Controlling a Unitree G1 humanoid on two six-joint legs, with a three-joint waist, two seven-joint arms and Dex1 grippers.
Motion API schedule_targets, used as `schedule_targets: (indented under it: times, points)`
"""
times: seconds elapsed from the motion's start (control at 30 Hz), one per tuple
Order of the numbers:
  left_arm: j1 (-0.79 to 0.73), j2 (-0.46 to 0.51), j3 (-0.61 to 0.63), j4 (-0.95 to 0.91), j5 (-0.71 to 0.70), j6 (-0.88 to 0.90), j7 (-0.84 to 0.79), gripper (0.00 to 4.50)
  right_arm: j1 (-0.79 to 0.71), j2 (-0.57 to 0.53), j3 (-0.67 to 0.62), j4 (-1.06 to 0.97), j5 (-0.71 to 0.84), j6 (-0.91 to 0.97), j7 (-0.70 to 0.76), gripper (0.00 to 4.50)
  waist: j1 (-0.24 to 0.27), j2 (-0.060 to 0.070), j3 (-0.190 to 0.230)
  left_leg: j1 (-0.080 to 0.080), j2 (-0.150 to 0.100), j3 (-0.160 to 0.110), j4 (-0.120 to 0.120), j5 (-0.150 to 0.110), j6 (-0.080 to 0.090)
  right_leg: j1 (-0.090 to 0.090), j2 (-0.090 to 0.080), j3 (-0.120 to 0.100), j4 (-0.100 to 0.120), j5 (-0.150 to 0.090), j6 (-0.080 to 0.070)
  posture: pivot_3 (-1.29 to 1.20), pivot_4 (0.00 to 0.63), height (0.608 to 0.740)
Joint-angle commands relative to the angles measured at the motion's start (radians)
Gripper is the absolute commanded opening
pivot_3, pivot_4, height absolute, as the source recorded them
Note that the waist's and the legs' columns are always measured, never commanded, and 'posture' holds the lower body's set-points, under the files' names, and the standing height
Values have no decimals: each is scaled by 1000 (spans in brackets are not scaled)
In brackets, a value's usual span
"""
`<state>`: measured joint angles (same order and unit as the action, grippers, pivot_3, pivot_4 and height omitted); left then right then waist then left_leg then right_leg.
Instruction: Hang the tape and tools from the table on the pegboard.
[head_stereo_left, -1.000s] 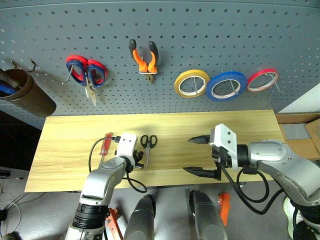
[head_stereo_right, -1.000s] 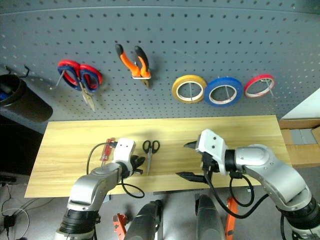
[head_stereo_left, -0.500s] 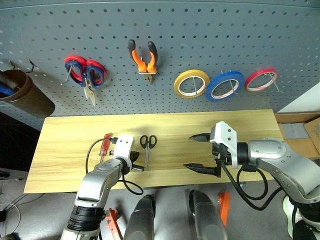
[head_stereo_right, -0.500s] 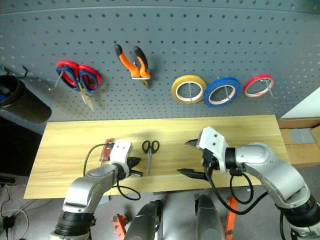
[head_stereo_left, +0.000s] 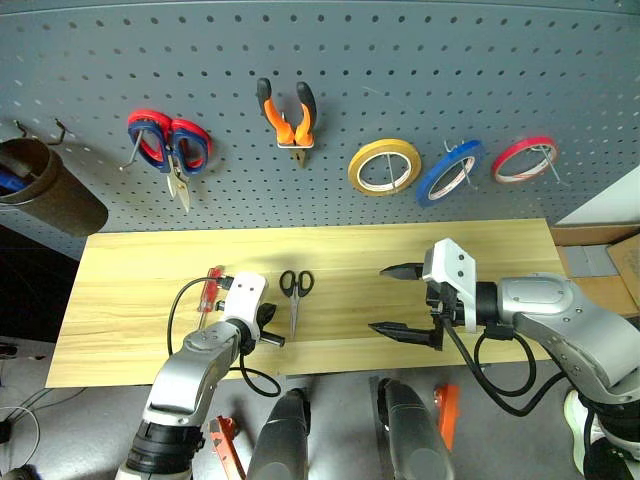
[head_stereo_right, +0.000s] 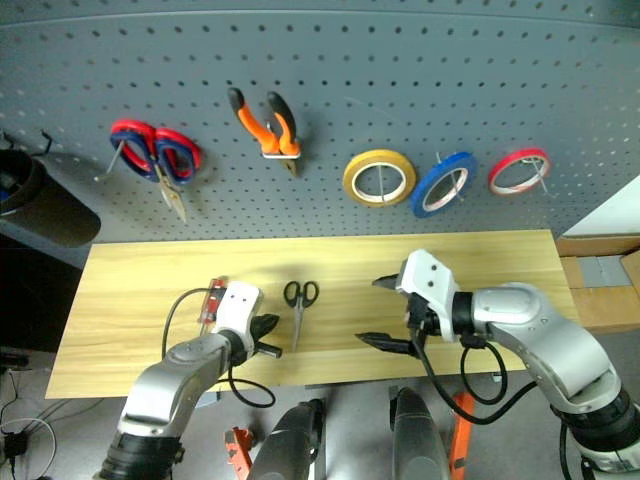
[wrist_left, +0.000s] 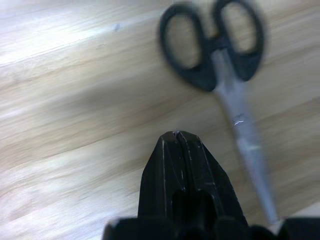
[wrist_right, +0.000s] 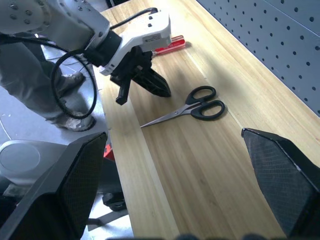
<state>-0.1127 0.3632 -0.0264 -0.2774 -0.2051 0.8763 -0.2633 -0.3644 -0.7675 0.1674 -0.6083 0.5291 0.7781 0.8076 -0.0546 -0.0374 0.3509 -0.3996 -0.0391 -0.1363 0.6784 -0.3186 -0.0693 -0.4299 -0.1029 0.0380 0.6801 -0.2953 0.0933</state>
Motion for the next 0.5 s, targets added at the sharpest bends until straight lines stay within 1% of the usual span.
schedule_targets:
  times: [0.03, 0.2, 0.37, 0.47, 0.5]
  points:
    - [38, -6, 45, -90, -4, -20, 15, 965, 19, -20, -45, -44, 18, -11, 17, 4500, 0, 0, 0, 0, 0, 0, 0, 0, 0, 0, 0, 0, 0, 0, 0, -63, 393, 740]
    - [14, -45, 55, -149, 3, 22, 69, 2699, 35, -40, -69, -46, 32, -11, 38, 4500, 7, 0, 2, 0, 0, 0, 0, 0, 0, 0, 0, 0, 0, 0, 0, -57, 393, 740]
    - [-61, -96, 14, -124, 22, 105, 121, 4415, 31, -52, -78, -25, 25, -25, 59, 4500, 13, -1, 2, 0, -1, 0, 0, 0, 0, 0, 0, 0, 0, 0, 1, -65, 394, 740]
    - [-82, -121, -4, -103, 14, 168, 129, 4415, 31, -58, -79, -18, 13, -39, 68, 4500, 13, -1, 3, 0, -1, 1, 0, 0, 0, 0, 0, 0, 0, 0, 1, -68, 395, 740]
    - [-83, -143, -1, -94, 3, 203, 136, 4415, 31, -59, -77, -18, 8, -44, 71, 4500, 12, -1, 3, 0, -1, 1, 0, 0, 0, 0, 0, 0, 0, 0, 1, -71, 396, 740]
